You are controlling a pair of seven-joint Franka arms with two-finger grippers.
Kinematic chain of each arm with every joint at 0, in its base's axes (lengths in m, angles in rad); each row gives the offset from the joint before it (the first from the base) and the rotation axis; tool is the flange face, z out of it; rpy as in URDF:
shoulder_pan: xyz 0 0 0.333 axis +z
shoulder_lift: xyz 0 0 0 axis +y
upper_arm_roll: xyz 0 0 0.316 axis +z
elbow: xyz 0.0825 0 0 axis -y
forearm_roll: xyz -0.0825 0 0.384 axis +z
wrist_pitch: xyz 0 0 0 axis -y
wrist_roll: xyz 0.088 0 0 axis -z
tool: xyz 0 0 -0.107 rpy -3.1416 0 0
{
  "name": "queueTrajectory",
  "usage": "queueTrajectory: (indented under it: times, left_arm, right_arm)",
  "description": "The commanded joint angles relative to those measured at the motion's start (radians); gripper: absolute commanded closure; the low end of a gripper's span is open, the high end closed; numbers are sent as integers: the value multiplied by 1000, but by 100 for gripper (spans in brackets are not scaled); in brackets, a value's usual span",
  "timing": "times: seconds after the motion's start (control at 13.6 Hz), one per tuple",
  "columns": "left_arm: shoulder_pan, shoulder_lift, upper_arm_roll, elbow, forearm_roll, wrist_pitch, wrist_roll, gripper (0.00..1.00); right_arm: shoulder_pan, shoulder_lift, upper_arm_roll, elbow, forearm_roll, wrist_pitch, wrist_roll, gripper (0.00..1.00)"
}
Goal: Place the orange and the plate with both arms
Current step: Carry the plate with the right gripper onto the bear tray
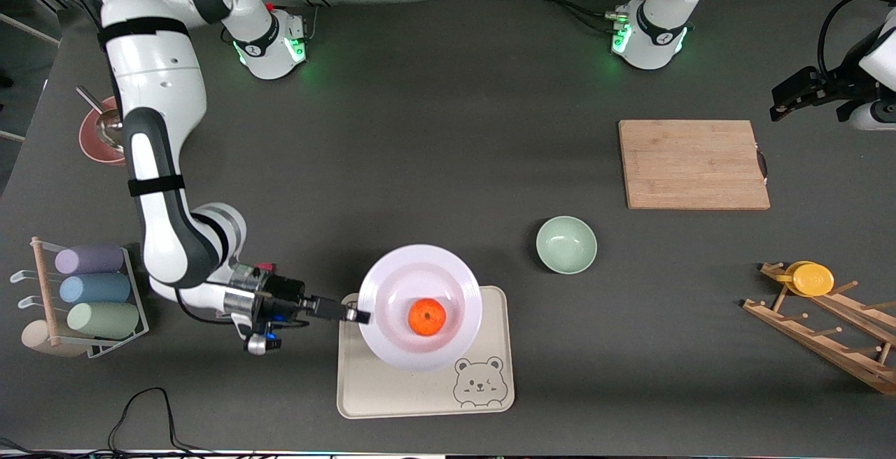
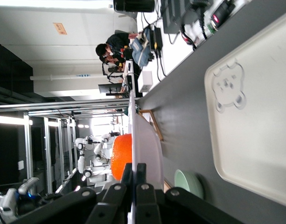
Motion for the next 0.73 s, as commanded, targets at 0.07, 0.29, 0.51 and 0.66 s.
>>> queueTrajectory:
  times: [0.07, 0.29, 0.51, 0.66]
  left_arm:
    - [-1, -1, -1, 7, 4, 15, -19, 0]
    - [-1, 1, -1, 8, -1, 20, -6, 0]
    - [0, -4, 4, 8, -7, 36, -3, 0]
    - [-1, -1, -1, 4, 5, 46, -3, 0]
  right_arm:
    - [1, 226, -33, 366, -15, 31, 124, 100]
    - [3, 267, -31, 366, -15, 65, 78, 100]
    - [3, 327, -26, 360, 0, 65, -30, 100]
    - [3, 364, -25, 336, 58, 65, -114, 100]
